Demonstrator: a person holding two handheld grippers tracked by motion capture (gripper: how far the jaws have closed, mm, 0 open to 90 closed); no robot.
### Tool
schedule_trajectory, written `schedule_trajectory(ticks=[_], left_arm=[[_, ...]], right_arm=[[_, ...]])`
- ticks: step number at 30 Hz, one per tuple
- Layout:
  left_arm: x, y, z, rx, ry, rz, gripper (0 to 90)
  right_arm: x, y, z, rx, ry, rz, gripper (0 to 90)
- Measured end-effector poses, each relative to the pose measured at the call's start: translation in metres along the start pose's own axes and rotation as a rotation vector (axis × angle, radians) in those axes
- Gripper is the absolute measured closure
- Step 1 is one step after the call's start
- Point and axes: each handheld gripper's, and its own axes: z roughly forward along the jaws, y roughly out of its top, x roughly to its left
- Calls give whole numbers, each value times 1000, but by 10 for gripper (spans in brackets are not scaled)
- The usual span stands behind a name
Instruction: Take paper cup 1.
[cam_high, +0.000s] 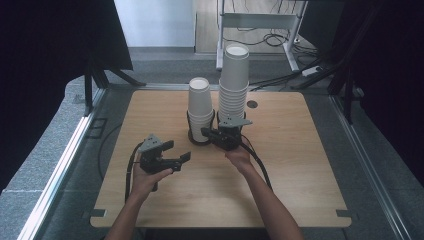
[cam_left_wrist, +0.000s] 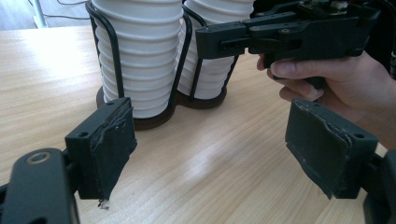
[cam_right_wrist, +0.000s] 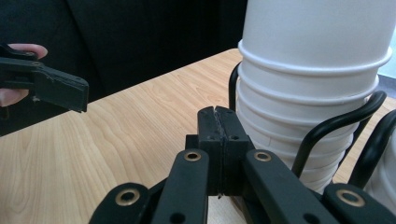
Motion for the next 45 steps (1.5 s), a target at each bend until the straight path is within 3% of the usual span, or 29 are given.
schedule_trajectory(ticks=[3, 6, 27, 32, 45], left_arm=[[1, 3, 2, -7, 11, -1, 150], [4, 13, 9, -5, 47, -15, 142], [19, 40, 28, -8, 13, -10, 151], [22, 45, 31, -19, 21, -1, 150], [30, 69, 46, -48, 56, 18, 146]], right_arm=[[-2, 1, 2, 2, -2, -1, 892], [-5, 5, 5, 0, -7, -3, 892], [-15, 11, 21, 27, -25, -2, 892], [-18, 10, 24, 24, -43, 4, 892], [-20, 14, 23, 4, -38, 13, 887]])
